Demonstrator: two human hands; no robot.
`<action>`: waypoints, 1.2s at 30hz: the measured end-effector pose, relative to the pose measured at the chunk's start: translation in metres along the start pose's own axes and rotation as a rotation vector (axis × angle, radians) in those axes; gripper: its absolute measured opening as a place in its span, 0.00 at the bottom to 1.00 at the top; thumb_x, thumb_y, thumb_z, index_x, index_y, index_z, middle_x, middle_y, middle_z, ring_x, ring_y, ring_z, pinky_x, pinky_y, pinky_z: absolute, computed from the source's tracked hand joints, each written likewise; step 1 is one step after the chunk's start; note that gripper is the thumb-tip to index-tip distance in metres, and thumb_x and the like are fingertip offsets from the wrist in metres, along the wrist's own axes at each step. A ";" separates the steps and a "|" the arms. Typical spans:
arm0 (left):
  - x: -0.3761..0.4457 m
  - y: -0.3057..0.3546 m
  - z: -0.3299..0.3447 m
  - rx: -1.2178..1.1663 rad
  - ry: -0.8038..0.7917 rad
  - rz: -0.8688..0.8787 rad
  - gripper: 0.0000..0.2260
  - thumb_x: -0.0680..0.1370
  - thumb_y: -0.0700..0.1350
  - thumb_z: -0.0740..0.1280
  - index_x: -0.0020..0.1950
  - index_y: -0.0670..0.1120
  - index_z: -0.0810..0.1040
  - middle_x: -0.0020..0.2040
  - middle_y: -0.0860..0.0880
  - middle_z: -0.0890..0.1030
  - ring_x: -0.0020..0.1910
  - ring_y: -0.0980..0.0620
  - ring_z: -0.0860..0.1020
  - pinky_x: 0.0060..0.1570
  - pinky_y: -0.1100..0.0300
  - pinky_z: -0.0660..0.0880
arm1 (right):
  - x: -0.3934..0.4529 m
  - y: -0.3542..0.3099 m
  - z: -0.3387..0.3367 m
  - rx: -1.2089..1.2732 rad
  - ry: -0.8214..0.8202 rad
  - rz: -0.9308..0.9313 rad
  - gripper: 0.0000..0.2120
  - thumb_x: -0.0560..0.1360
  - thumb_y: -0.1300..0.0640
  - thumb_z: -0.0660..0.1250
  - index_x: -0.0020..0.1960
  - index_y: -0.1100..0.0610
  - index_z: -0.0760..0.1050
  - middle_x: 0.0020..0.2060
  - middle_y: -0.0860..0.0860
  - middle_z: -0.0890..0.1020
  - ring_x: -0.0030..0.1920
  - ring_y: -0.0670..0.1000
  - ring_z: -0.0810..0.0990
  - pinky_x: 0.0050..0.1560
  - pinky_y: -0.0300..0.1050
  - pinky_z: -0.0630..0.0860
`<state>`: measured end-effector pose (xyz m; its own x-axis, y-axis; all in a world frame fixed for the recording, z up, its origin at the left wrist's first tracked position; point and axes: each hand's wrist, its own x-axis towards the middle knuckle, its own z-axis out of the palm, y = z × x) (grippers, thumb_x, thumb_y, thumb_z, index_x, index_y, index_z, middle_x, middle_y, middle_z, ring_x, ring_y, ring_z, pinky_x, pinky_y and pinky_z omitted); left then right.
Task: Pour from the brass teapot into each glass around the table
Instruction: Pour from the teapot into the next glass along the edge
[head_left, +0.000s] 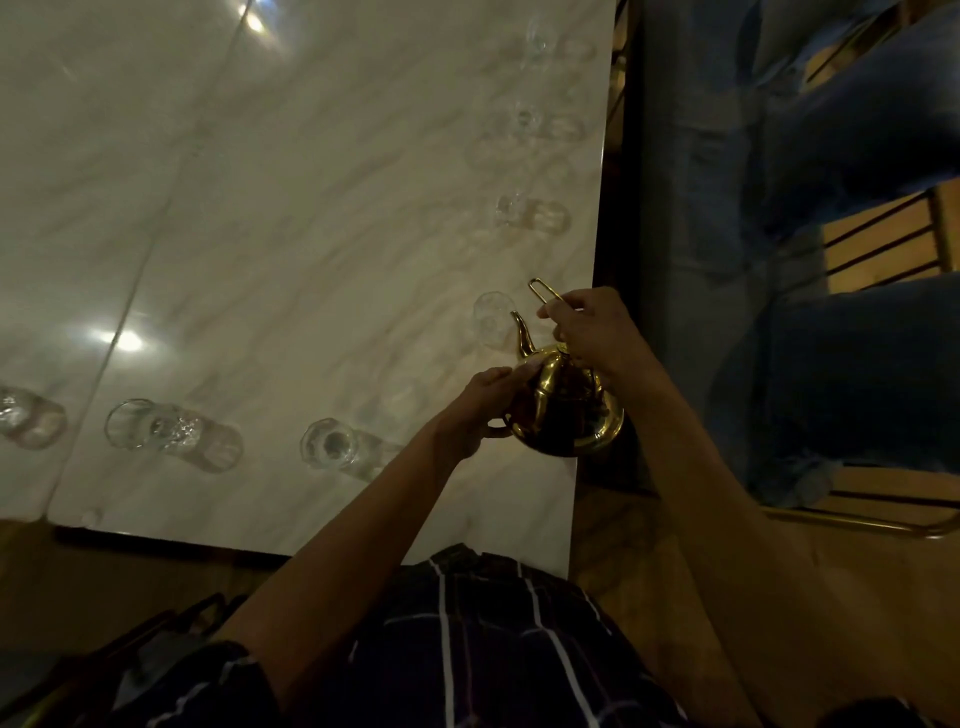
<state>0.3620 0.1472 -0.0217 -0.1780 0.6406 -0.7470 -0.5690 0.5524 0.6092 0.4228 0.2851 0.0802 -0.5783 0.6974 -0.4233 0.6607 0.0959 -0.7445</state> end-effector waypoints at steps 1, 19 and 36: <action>0.000 0.000 0.000 -0.001 0.002 -0.001 0.25 0.81 0.63 0.67 0.70 0.46 0.78 0.57 0.50 0.82 0.57 0.50 0.79 0.54 0.50 0.75 | 0.000 0.000 0.000 0.001 -0.003 0.000 0.13 0.80 0.54 0.64 0.53 0.59 0.84 0.36 0.49 0.80 0.36 0.43 0.78 0.38 0.42 0.72; 0.002 -0.001 -0.002 -0.007 0.005 -0.015 0.28 0.80 0.64 0.67 0.71 0.46 0.77 0.58 0.50 0.81 0.61 0.46 0.78 0.56 0.48 0.74 | 0.002 -0.004 0.002 -0.040 -0.017 -0.002 0.12 0.81 0.54 0.63 0.53 0.58 0.83 0.36 0.48 0.79 0.36 0.42 0.77 0.39 0.41 0.73; 0.003 0.000 0.000 -0.001 0.010 -0.012 0.27 0.80 0.64 0.67 0.71 0.46 0.77 0.56 0.50 0.81 0.57 0.48 0.78 0.57 0.47 0.75 | 0.002 -0.004 0.000 -0.023 -0.007 -0.006 0.12 0.80 0.55 0.63 0.54 0.59 0.84 0.38 0.51 0.81 0.38 0.43 0.78 0.41 0.40 0.75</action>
<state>0.3616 0.1492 -0.0238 -0.1793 0.6282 -0.7572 -0.5723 0.5594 0.5996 0.4195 0.2861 0.0824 -0.5859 0.6915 -0.4226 0.6678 0.1167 -0.7351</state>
